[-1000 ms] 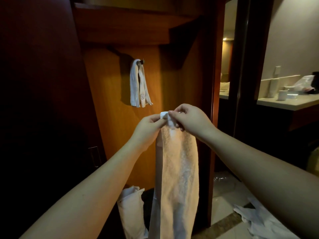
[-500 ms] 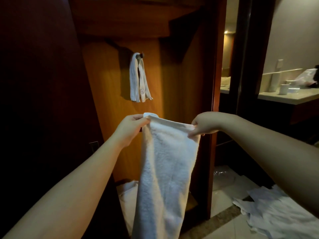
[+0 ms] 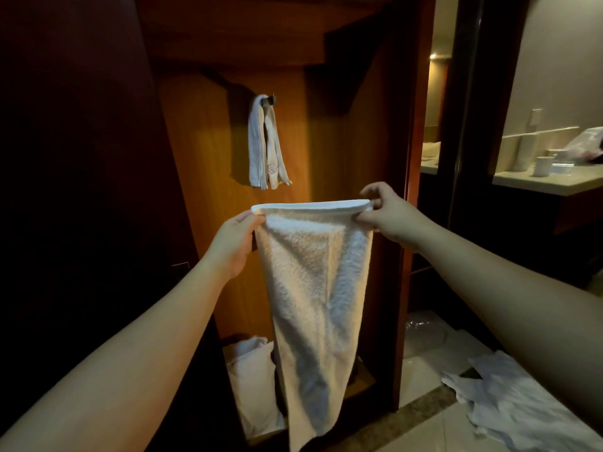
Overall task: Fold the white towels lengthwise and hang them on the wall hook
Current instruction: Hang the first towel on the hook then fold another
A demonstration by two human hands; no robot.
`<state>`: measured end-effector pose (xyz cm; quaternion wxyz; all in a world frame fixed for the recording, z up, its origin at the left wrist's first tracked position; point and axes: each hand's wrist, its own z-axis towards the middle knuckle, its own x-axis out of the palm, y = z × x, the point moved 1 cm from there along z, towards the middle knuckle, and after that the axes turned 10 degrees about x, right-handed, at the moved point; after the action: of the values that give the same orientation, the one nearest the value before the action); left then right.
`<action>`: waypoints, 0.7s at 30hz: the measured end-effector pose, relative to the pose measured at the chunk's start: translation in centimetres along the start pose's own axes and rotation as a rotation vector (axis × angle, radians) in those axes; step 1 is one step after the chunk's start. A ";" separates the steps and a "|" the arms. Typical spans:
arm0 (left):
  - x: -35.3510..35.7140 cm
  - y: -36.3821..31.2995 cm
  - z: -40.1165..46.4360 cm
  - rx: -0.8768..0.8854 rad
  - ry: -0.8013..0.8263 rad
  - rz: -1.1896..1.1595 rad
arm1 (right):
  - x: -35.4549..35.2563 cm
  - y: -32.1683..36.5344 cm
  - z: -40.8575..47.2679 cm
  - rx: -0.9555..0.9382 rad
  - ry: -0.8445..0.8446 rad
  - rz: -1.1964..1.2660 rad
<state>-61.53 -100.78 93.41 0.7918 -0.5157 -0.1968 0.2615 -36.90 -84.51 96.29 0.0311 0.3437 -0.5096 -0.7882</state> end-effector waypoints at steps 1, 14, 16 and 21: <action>0.1 0.1 0.1 -0.002 0.002 -0.025 | 0.0 -0.1 0.1 0.030 0.004 0.059; 4.2 -1.7 -0.2 0.117 -0.027 -0.064 | 0.6 0.0 -0.5 -0.260 -0.491 -0.024; 4.5 -0.6 -0.8 0.119 -0.083 0.083 | 1.2 -1.1 -0.6 -0.189 -0.433 -0.063; 4.4 0.2 -1.7 0.252 -0.095 0.303 | 1.2 -2.6 -0.5 -0.061 -0.349 0.078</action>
<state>-57.14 -99.18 92.77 0.7914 -0.4234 -0.1196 0.4243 -36.75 -84.13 93.40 -0.0168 0.1806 -0.4959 -0.8492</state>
